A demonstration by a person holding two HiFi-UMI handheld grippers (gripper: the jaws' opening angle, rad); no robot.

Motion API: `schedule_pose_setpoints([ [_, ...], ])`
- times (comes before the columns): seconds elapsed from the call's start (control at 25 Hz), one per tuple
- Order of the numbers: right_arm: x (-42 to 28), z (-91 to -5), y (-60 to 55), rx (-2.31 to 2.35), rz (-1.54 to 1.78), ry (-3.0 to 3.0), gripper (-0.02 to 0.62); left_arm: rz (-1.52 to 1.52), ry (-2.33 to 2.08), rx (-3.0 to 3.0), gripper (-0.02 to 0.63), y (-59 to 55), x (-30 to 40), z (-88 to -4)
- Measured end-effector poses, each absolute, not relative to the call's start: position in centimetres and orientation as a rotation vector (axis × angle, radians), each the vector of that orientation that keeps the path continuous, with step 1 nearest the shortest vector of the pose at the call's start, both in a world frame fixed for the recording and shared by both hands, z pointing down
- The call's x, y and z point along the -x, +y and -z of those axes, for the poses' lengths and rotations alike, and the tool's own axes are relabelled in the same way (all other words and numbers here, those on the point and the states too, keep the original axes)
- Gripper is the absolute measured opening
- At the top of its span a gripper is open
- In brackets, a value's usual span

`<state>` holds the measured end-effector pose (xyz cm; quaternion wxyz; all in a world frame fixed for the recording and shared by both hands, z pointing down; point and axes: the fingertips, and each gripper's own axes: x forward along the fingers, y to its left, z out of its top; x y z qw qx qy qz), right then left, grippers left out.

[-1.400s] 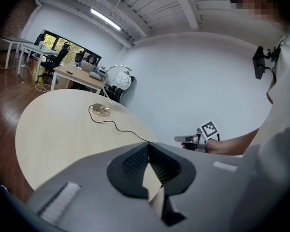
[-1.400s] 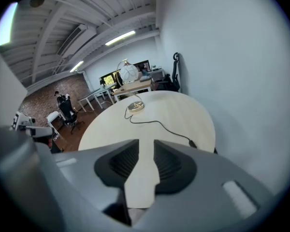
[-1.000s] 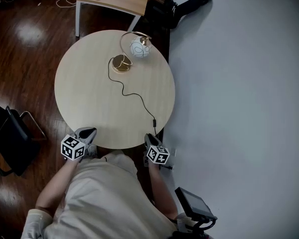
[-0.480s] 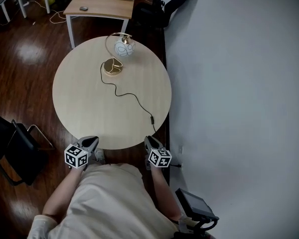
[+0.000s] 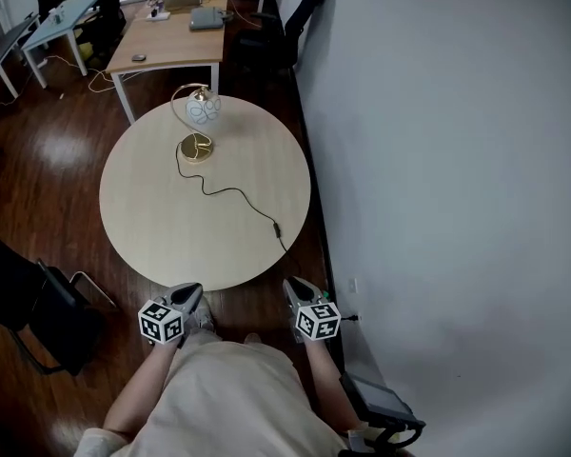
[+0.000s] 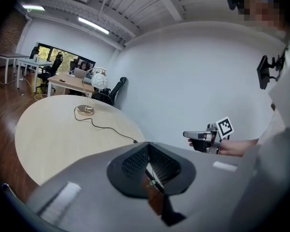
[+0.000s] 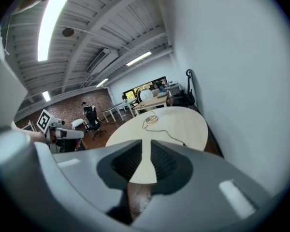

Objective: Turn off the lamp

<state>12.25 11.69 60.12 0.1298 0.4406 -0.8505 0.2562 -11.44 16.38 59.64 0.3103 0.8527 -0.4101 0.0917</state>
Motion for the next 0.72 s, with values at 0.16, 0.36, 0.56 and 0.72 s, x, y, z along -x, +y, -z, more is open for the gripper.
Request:
schedule_pose_setpoints([
  [0.16, -15.4, -57.2, 14.0, -1.297, -0.675, -2.531, 0.044, -0.186, -1.117, -2.245, 0.000, 19.8, 8.9, -58.2],
  [0.36, -18.7, -56.8, 17.4, -1.301, -0.709, -2.563, 0.044, -0.009, -1.130, -2.137, 0.000, 25.4, 6.0, -57.0],
  [0.56, -21.3, -58.3, 20.5, -1.280, -0.715, -2.547, 0.044, 0.035, -1.126, -2.163, 0.000, 29.3, 2.5, -55.4],
  [0.72, -20.1, -60.7, 18.6, -1.206, -0.651, -2.526, 0.051, 0.046, -1.190, -2.187, 0.000, 28.5, 2.9, -55.6],
])
